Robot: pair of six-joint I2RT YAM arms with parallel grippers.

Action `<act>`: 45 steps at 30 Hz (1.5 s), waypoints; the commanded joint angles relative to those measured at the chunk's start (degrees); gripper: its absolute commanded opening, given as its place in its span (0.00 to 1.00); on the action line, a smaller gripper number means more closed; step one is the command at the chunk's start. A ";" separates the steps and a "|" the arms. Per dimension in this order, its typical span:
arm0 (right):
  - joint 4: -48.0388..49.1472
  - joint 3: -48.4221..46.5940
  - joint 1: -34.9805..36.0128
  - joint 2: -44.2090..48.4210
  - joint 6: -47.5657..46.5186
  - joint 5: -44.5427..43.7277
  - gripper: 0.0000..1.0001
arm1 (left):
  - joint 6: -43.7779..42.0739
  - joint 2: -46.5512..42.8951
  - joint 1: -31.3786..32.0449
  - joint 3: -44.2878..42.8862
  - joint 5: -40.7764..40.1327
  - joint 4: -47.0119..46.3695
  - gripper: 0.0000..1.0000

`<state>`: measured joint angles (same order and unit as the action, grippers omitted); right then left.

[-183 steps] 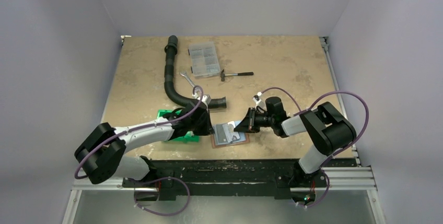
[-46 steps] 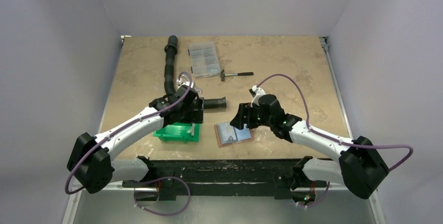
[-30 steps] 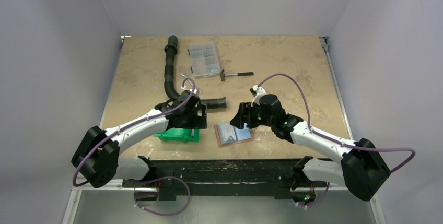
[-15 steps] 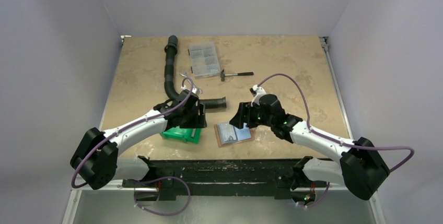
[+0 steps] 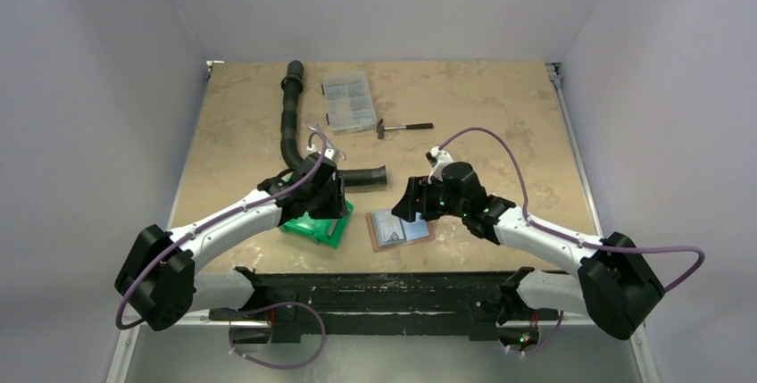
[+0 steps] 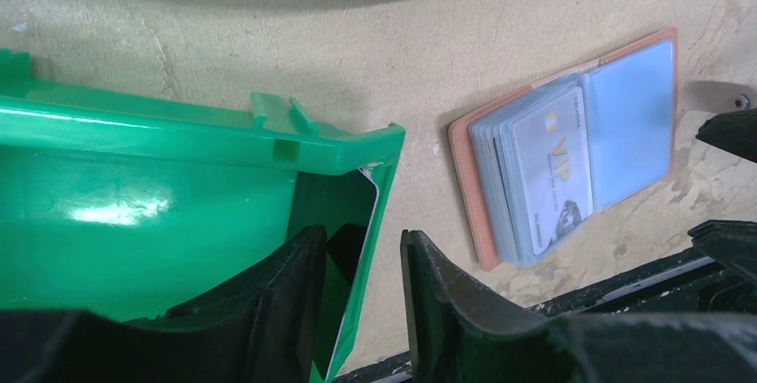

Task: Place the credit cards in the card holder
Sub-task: Pick up the credit card from the storage box.

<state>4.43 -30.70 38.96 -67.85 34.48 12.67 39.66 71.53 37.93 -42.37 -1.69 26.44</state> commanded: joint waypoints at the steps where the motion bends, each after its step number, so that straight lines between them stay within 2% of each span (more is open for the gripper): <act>1: 2.22 0.29 -0.05 -0.24 0.24 0.69 0.72 | -0.57 -0.61 -0.23 -1.00 -0.19 0.11 0.38; 16: 3.37 0.41 -0.04 -1.92 0.68 1.74 0.71 | -2.71 -2.13 -0.22 -4.50 -5.42 5.17 0.16; 19: 3.54 0.38 -0.09 -2.10 0.67 1.92 0.71 | -2.91 -2.05 -0.19 -4.76 -5.30 5.35 0.15; 20: 3.58 0.38 -0.05 -2.11 0.68 1.92 0.71 | -3.00 -1.97 -0.18 -4.76 -5.12 5.27 0.20; 24: 3.57 0.38 -0.11 -2.11 0.68 1.92 0.71 | -3.44 -1.42 -0.22 -4.26 -4.41 4.27 0.60; 25: 3.57 0.38 -0.06 -2.11 0.68 1.92 0.71 | -3.52 -1.35 -0.27 -3.91 -3.53 3.57 0.67; 28: 3.49 0.49 -0.10 -2.02 0.67 1.92 0.71 | -3.53 0.27 -0.30 -3.12 -1.16 1.86 0.81; 32: 3.48 0.54 -0.06 -1.78 0.76 1.92 0.71 | -3.41 2.92 -0.24 -1.76 1.19 -0.18 0.84; 38: 3.46 0.64 -0.09 -1.64 0.85 1.92 0.71 | -3.01 4.15 -0.28 -0.43 4.88 -2.39 0.84; 42: 3.66 0.49 -0.03 -1.97 0.85 2.06 0.71 | -3.10 3.52 -0.17 -0.89 5.69 -2.03 0.78; 45: 3.75 0.54 -0.04 -2.10 0.85 2.10 0.71 | -3.29 2.91 -0.23 -1.61 6.08 -1.06 0.70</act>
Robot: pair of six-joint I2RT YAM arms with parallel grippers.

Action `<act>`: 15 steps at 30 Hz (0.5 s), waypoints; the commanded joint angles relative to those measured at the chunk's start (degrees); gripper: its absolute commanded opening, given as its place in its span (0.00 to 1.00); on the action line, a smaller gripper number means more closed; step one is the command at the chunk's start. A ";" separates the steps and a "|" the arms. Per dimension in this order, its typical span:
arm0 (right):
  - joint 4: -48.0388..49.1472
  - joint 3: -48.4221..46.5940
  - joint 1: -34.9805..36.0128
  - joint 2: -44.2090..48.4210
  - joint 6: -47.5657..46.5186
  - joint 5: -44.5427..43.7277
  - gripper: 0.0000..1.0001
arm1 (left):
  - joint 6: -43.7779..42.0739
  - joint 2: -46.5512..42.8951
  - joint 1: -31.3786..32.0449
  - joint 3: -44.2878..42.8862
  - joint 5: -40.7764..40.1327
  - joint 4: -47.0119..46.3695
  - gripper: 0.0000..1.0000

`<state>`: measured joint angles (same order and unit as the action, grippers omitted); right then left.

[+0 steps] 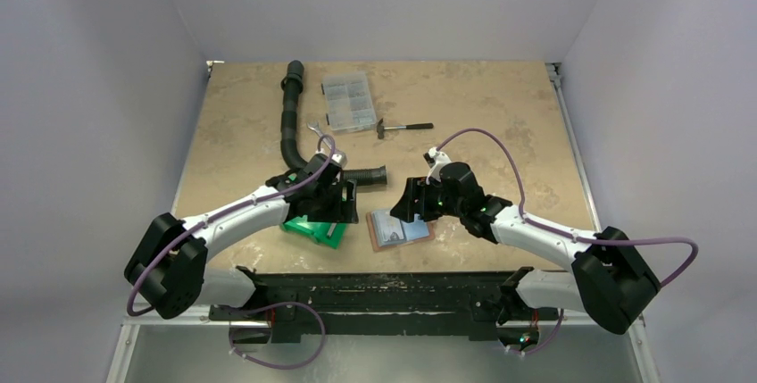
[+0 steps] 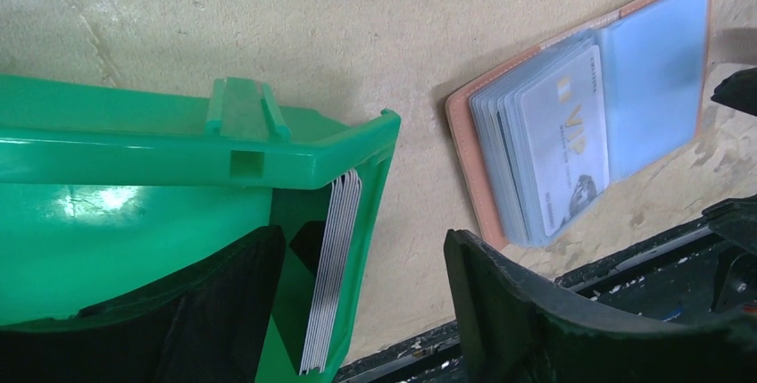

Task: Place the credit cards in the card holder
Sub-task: Pick up the credit card from the storage box.

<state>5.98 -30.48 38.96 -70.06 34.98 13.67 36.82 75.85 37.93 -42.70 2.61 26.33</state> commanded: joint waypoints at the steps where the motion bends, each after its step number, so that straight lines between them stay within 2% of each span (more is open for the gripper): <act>1: 2.20 0.33 -0.07 0.10 0.35 1.09 0.71 | -0.51 -1.68 -0.23 -1.45 1.78 -0.59 0.67; 8: 2.37 0.33 -0.02 0.02 0.42 1.18 0.71 | -0.33 -3.57 -0.23 -2.22 1.57 0.37 0.49; 15: 2.37 0.42 -0.05 -0.03 0.35 1.18 0.71 | -0.33 -4.37 -0.21 -2.58 0.08 1.36 0.37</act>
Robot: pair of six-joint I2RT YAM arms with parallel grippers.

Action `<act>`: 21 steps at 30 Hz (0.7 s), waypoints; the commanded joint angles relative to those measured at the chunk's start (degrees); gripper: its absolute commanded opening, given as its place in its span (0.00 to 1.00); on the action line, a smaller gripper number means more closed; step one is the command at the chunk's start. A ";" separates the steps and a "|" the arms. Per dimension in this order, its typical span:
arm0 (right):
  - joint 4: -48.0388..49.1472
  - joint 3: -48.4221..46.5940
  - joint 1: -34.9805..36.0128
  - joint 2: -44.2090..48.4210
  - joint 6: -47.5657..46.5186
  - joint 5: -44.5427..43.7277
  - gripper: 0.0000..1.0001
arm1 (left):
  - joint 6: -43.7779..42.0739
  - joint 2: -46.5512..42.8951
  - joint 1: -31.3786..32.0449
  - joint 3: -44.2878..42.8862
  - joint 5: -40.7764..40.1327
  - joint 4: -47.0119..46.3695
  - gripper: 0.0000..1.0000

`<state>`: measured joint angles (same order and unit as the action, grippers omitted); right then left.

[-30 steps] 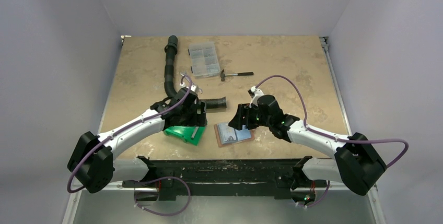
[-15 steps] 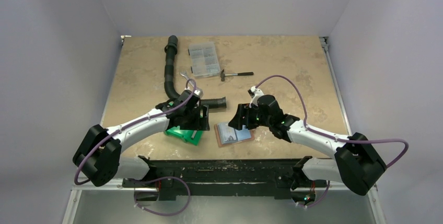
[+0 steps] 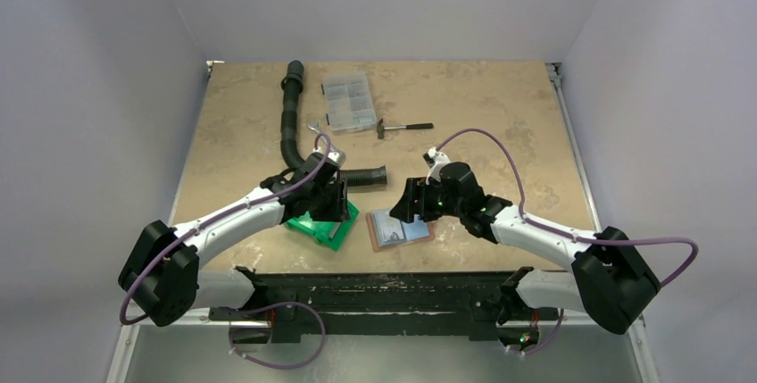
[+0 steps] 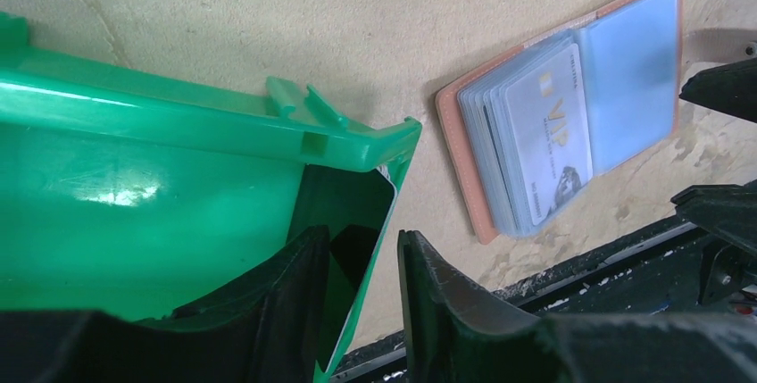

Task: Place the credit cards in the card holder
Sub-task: Pick up the credit card from the storage box.

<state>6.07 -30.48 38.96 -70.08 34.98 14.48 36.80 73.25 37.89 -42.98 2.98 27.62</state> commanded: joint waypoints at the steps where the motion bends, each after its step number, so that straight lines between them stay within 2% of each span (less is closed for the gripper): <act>1: 2.28 0.42 -0.09 -0.05 0.31 0.37 0.71 | -0.32 -1.89 -0.20 -2.35 -0.38 0.17 0.36; 21: 2.12 -0.07 -0.06 -0.75 0.17 0.72 0.71 | -1.07 -3.12 -0.18 -5.51 -4.14 3.66 0.09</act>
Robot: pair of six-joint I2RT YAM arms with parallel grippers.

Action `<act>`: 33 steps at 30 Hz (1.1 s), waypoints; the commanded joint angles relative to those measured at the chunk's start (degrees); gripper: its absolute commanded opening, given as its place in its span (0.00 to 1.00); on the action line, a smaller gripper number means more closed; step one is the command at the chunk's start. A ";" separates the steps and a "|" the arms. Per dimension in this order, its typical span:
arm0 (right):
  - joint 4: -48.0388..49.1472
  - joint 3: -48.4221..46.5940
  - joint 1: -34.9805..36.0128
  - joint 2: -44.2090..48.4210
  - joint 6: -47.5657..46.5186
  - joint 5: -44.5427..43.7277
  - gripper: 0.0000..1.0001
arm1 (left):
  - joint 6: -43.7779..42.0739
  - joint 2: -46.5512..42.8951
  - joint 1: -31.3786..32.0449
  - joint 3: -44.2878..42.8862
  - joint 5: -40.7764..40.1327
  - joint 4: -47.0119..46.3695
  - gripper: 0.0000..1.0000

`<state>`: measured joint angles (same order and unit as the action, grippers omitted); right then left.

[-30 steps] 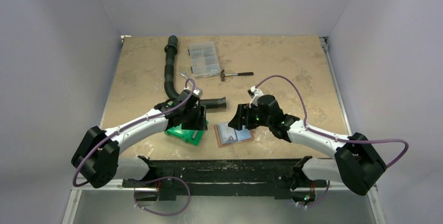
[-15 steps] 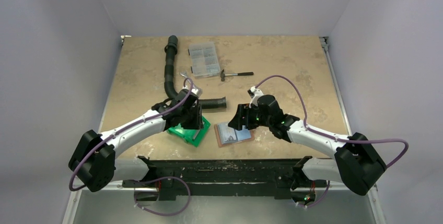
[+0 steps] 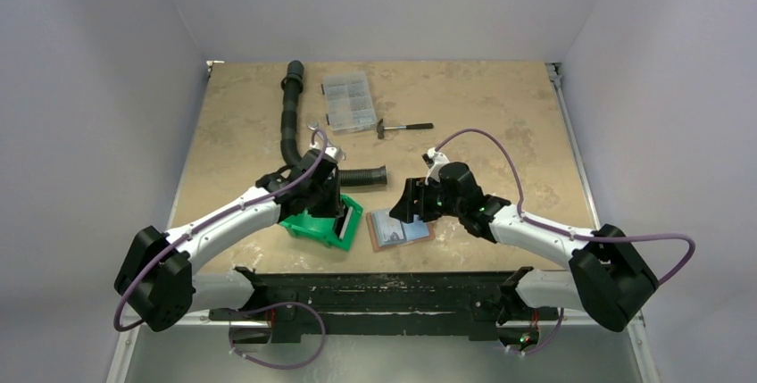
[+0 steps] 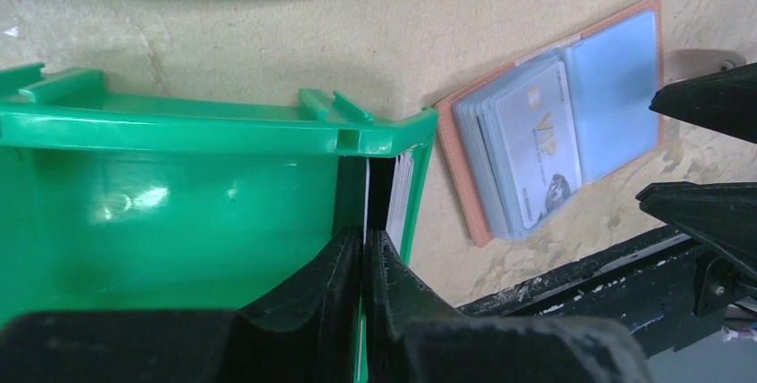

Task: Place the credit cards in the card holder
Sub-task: Pick up the credit card from the storage box, then insert the credit card into the card holder.

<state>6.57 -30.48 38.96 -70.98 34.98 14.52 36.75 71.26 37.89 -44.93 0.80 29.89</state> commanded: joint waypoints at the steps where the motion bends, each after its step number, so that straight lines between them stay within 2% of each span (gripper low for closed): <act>1: 1.61 -0.10 -0.08 0.14 0.17 0.68 0.71 | -1.45 -1.13 -0.14 -4.39 -3.52 2.47 0.07; 5: 1.33 -0.38 -0.05 -0.10 0.09 0.59 0.71 | -4.06 -1.43 -0.25 -10.14 -11.36 9.27 0.00; 10: -1.45 -1.62 -0.09 -0.10 -0.81 -2.36 0.72 | -7.51 -3.41 -0.17 -21.26 -23.15 18.26 0.00; 13: -5.89 -3.27 -0.05 -1.25 -2.63 -6.73 0.72 | -9.14 -5.52 -0.16 -26.80 -24.54 19.66 0.00; 16: -8.65 -3.87 -0.03 -1.57 -3.67 -9.31 0.72 | -8.91 -7.16 -0.19 -29.23 -20.49 18.54 0.00; 18: -9.94 -3.86 -0.10 -1.00 -3.64 -10.41 0.73 | -7.94 -7.57 -0.14 -28.30 -12.89 15.60 0.00; 22: -11.29 -3.44 -0.03 -0.69 -3.09 -12.60 0.74 | -1.77 -7.40 -0.14 -17.86 8.82 0.30 0.00; 24: -11.35 -2.96 -0.14 -1.24 -2.87 -13.17 0.74 | 3.08 -6.72 0.17 -11.72 14.32 -7.91 0.00; 26: -11.82 -2.84 -0.35 -1.89 -2.42 -13.60 0.71 | 5.94 -5.62 1.08 -7.83 16.34 -13.37 0.00; 28: -12.27 -2.39 -0.74 -2.05 -1.17 -14.32 0.66 | 7.51 -4.19 3.62 -5.81 14.84 -16.21 0.00; 33: -11.43 0.00 -3.07 -3.55 1.28 -14.09 0.60 | 10.54 4.19 12.81 -2.92 11.51 -23.07 0.00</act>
<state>-5.17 -31.81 37.47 -73.06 33.93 2.22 42.63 71.02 44.93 -48.12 10.55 19.29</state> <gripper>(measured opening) 0.629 0.038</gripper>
